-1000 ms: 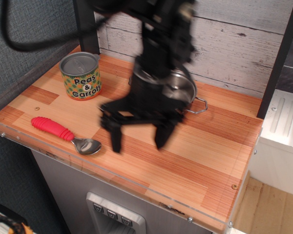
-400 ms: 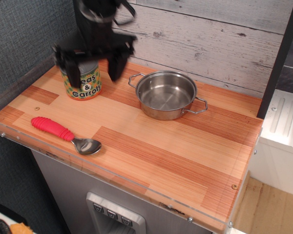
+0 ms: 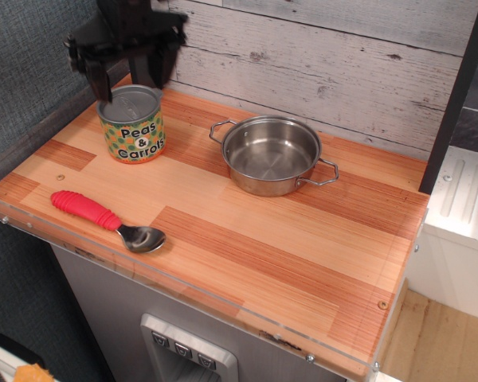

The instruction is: Move can to the right below pot

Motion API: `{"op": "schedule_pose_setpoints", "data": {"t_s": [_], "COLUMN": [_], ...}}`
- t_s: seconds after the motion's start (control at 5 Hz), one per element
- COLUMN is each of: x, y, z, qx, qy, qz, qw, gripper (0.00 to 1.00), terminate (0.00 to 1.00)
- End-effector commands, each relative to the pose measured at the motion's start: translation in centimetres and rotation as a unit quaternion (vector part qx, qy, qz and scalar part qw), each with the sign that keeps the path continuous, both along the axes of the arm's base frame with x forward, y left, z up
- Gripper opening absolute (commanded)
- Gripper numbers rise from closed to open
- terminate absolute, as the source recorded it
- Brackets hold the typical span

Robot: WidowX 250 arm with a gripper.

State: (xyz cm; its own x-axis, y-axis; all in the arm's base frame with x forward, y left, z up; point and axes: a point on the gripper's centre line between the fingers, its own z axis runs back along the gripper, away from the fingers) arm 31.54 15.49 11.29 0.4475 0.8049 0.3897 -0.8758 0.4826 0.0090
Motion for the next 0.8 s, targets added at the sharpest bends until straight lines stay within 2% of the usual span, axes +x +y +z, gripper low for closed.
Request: {"op": "schedule_pose_setpoints", "data": {"t_s": [0.0,0.6], "x": [1.6,2.9], "y": [3.6,5.7], "z": [2.1,0.2], "qx": [0.040,0.060], "qy": [-0.054,-0.087], "qz": [-0.003,-0.020], "qw": [0.9977,0.9942], "gripper": [1.00,1.00], "terminate": [0.00,0.00]}}
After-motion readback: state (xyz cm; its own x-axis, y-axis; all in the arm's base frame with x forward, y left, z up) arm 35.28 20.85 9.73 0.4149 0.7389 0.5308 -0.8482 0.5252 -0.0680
